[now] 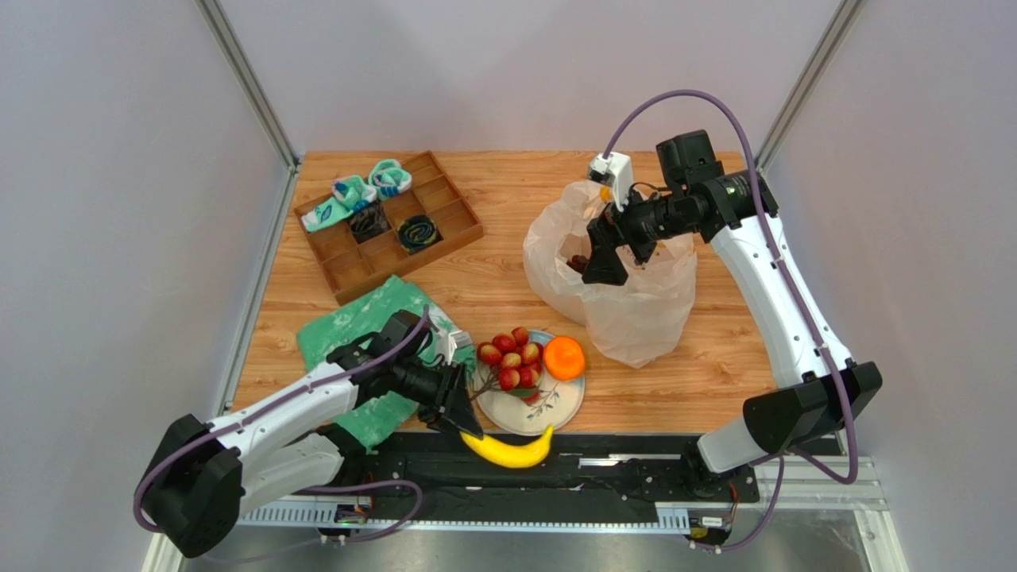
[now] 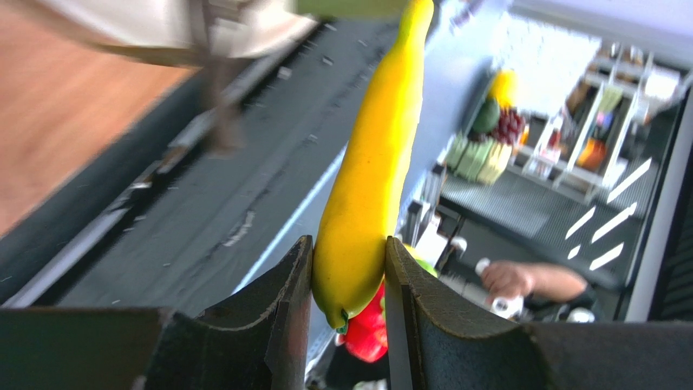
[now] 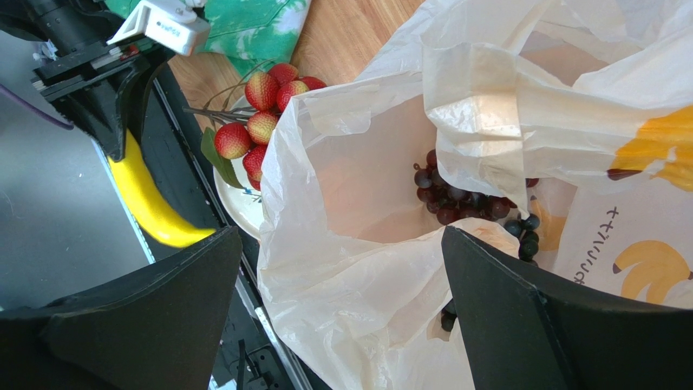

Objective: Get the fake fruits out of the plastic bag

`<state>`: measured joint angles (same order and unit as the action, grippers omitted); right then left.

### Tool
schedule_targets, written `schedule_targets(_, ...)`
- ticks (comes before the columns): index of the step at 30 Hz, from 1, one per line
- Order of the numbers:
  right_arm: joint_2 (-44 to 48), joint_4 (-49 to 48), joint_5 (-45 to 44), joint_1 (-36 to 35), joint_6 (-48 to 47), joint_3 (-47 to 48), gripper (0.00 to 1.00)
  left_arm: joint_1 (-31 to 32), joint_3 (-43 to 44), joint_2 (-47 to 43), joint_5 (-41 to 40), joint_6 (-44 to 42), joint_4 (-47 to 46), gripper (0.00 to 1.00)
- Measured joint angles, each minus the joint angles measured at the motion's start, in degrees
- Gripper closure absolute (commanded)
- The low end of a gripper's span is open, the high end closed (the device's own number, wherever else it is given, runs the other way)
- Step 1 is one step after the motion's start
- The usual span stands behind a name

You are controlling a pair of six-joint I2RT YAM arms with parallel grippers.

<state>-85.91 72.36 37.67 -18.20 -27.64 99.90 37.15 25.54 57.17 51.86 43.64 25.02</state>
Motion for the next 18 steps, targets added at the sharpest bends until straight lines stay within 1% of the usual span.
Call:
schedule_targets(3, -0.2, 0.0, 0.2, 0.0, 0.0, 0.0, 0.01, -3.1, 0.2, 2.0, -2.1, 0.0, 2.4, 1.0)
schedule_targets(7, -0.8, 0.1, 0.4, 0.0, 0.0, 0.0, 0.01, -6.6, -0.8, 5.0, -2.8, 1.2, 1.5, 1.0)
schedule_targets(14, -1.7, 0.3, 0.5, 0.0, -0.2, 0.0, 0.01, -8.5, -3.8, 7.6, 1.2, 4.7, -7.1, 1.0)
schedule_targets(18, -1.7, 0.3, 1.0, 0.0, -0.2, -0.1, 0.01, -8.5, -4.3, 9.5, 2.1, 6.1, -9.5, 1.0)
